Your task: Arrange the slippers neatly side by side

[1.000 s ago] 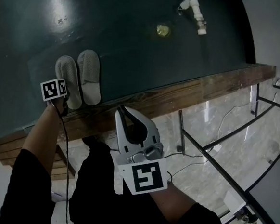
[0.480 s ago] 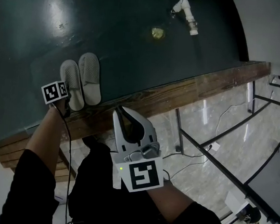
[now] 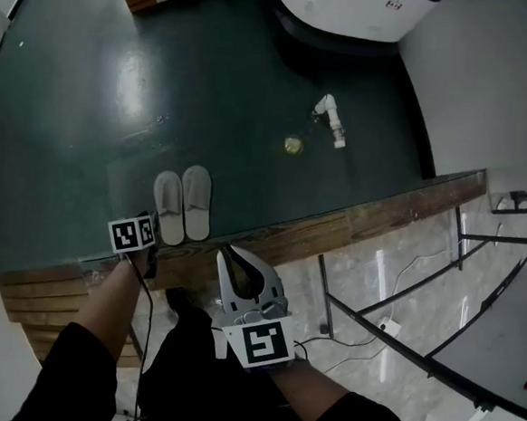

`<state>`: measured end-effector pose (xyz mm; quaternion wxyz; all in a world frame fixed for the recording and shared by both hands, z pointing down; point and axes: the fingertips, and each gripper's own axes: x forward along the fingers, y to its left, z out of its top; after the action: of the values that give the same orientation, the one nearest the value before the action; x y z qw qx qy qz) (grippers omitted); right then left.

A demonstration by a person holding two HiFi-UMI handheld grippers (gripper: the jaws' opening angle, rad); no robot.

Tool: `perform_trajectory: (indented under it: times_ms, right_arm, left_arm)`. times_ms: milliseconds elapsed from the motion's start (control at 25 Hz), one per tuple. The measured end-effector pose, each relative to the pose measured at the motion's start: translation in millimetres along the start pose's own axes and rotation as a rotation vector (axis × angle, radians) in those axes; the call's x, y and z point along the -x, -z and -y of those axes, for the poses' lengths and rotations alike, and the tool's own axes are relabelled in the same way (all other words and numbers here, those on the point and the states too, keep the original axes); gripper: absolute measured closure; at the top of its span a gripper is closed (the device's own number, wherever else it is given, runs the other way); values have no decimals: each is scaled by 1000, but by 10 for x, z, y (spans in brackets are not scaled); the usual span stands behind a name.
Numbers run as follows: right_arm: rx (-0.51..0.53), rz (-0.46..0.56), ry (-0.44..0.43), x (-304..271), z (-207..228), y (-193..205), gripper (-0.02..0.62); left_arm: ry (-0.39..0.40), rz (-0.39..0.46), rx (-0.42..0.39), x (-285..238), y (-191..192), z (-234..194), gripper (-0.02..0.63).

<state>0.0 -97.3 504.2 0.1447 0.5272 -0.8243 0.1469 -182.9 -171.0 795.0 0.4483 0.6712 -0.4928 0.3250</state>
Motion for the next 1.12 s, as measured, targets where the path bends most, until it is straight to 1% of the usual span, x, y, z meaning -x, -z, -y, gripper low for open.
perform_trajectory:
  times_ms: [240,360,480,560,640,720,840,920,1000,1040,1120]
  right_arm:
    - [39,22,-34,364,-220,-458,595]
    - [40,43,-50,573,-345,-692,595]
    - [45,67,-73,717,-484,-907,595]
    - [52,70,-93,779,-603,-1026,595]
    - [54,48,-116,850,-733,-1137,595]
    - [67,39,-139,912,-845,-1188,595]
    - [77,26,-162,999,-960,-1202,595]
    - [73,35,-178,1027,-1009,-1175,595]
    - [73,58,-208,1071,-1099,-1227,595]
    - [87,72,-223,1111,-1153,-1282,595]
    - [128,110,-240,1213,-1253,-1425,595]
  left_arm:
    - [59,64,-81,919,-120,448,523]
    - [102,115,-147,1513,-108,697,523]
    - [139,193,-235,2103,-154,893,523]
    - [148,246,-281,2463,-174,956,523]
    - [146,294,-300,2792,-156,996,523]
    - [136,336,-297,3076,-94,1022,523]
    - [133,402,-285,3412,20,1088,523]
    - [151,446,-285,3617,53,1202,523]
    - [187,496,-313,3854,33,1384,523]
    - [206,536,-338,3994,4,1480,523]
    - [238,652,-392,4330,-92,1640,523]
